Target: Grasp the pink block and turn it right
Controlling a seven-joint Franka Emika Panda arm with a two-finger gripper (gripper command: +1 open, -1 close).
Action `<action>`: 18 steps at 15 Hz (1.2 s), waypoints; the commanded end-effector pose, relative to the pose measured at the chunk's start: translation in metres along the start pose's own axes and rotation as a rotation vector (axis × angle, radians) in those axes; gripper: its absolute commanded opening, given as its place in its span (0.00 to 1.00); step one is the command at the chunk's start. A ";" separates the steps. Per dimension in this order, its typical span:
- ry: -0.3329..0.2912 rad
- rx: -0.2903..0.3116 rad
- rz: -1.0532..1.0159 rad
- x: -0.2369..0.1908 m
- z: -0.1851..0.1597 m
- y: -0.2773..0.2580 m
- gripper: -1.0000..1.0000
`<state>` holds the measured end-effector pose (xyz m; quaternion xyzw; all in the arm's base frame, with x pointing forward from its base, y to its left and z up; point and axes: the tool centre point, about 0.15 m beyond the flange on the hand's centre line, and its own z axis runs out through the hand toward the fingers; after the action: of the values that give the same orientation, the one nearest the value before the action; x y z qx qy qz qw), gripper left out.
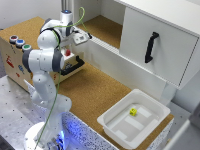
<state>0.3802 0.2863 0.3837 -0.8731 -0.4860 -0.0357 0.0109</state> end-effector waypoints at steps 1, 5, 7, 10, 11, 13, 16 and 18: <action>0.049 0.133 0.496 -0.012 0.011 0.011 0.00; 0.045 0.008 0.716 -0.015 0.033 0.000 0.00; -0.014 -0.096 0.793 -0.014 0.059 0.001 0.00; 0.007 -0.145 0.957 -0.012 0.069 -0.003 0.00; 0.006 -0.150 1.030 -0.013 0.070 -0.005 0.00; 0.017 -0.135 1.185 -0.022 0.062 -0.005 0.00; 0.085 -0.115 1.264 -0.032 0.025 0.000 1.00; 0.091 -0.094 1.284 -0.041 0.009 -0.007 1.00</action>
<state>0.3733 0.2758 0.3398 -0.9947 0.0845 -0.0582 -0.0096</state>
